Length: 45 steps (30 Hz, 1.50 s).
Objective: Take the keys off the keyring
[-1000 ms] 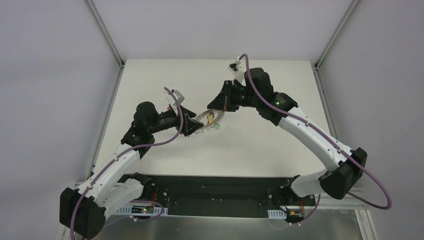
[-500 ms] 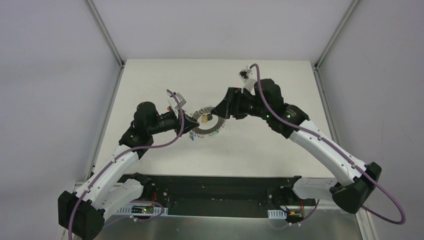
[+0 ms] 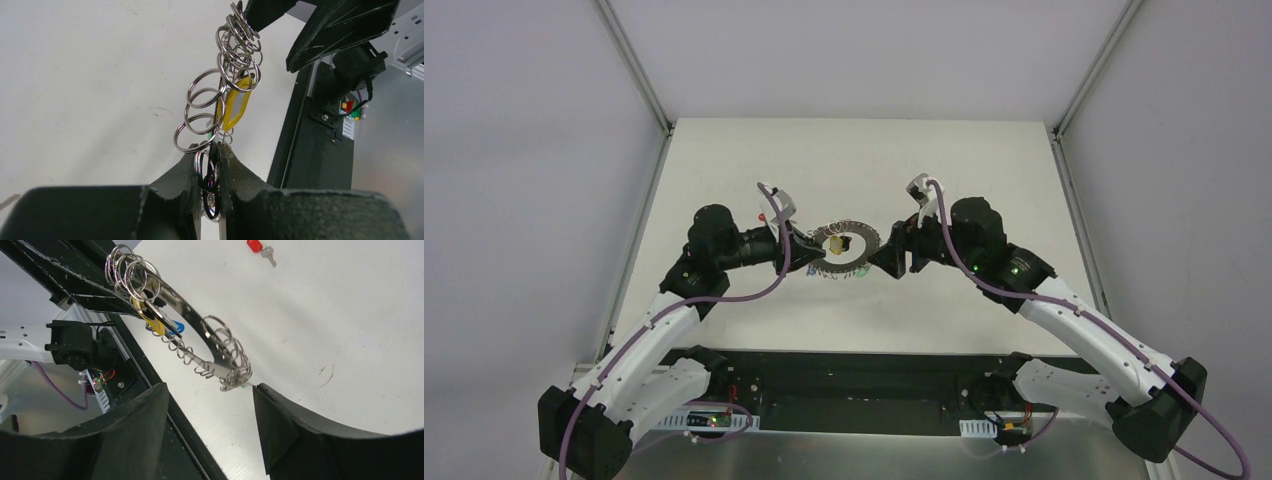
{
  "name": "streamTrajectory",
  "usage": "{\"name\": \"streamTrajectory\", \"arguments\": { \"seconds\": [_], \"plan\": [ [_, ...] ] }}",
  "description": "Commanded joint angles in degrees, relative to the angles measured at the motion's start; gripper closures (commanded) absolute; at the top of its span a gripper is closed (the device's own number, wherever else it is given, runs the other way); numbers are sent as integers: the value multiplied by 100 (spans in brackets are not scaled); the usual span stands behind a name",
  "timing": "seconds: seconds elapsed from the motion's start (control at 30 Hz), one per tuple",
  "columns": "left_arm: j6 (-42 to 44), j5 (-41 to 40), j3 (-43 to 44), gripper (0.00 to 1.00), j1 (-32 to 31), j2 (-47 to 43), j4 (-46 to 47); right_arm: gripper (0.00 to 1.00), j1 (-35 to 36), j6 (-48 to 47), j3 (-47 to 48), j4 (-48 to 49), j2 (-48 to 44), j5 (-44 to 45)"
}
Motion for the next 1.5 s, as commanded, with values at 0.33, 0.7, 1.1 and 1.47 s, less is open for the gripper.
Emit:
{"name": "streamTrajectory", "arguments": {
  "seconds": [0.33,0.7,1.1,1.47],
  "plan": [
    [-241,997,-77,100,-169,-409,1443,45,12,-1004,325,587,395,-1517],
    [-626,78,-223,37,-161,-553,1617,100,12,-1675,370,638,76,-728],
    [-351,-395,-88,28,-126,-548,954,100,8,-2878,796,1019,-236,292],
    [-520,-102,52,25,-126,-9,886,100,12,-2813,1431,2010,99,-182]
  ]
}}
